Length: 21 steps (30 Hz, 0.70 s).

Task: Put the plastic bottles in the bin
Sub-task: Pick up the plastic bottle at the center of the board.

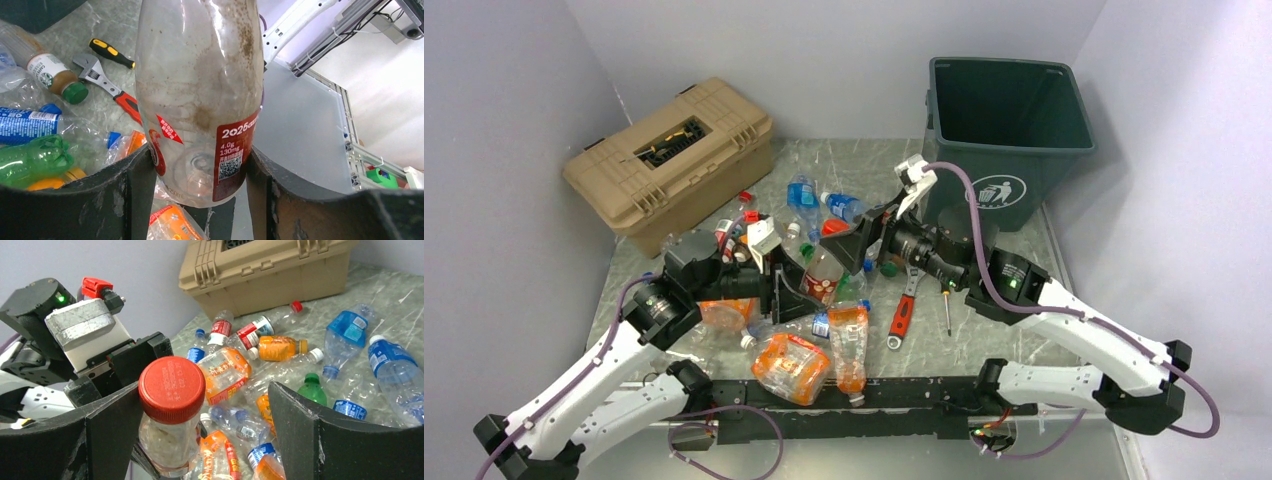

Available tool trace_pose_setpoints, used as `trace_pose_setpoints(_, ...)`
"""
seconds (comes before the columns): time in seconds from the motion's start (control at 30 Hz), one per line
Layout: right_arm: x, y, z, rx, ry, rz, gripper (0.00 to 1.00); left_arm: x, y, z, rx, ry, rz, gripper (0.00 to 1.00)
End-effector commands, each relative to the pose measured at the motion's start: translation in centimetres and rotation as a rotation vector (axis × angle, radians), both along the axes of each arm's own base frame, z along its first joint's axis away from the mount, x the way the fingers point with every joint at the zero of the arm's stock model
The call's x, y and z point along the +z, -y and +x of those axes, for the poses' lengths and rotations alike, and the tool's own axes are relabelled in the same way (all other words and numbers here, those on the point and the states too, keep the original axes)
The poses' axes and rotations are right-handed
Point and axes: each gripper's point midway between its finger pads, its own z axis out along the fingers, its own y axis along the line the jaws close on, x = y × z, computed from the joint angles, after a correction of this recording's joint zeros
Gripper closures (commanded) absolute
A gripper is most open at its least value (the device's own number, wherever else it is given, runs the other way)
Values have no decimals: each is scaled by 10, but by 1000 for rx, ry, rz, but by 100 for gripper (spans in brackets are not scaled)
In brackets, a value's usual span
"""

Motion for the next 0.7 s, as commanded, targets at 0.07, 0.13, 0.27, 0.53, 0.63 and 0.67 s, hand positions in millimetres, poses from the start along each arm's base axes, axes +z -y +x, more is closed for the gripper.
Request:
trace_pose_setpoints(0.07,22,3,4,78,-36,123,10,11,0,-7,-40,66,-35,100)
trace_pose_setpoints(0.13,20,-2,2,105,-46,128,15,11,0,-6,-39,64,-33,100)
trace_pose_setpoints(0.27,14,-12,-1,161,-76,128,33,11,1,-5,-34,65,-33,100)
trace_pose_setpoints(0.53,5,-17,-7,205,-95,134,79,11,-1,-3,-13,57,-31,100)
trace_pose_setpoints(0.63,3,-13,-6,191,-84,127,100,12,-5,3,41,53,-24,58)
trace_pose_setpoints(0.67,6,-8,-6,175,-71,135,100,12,-7,6,68,50,-21,29)
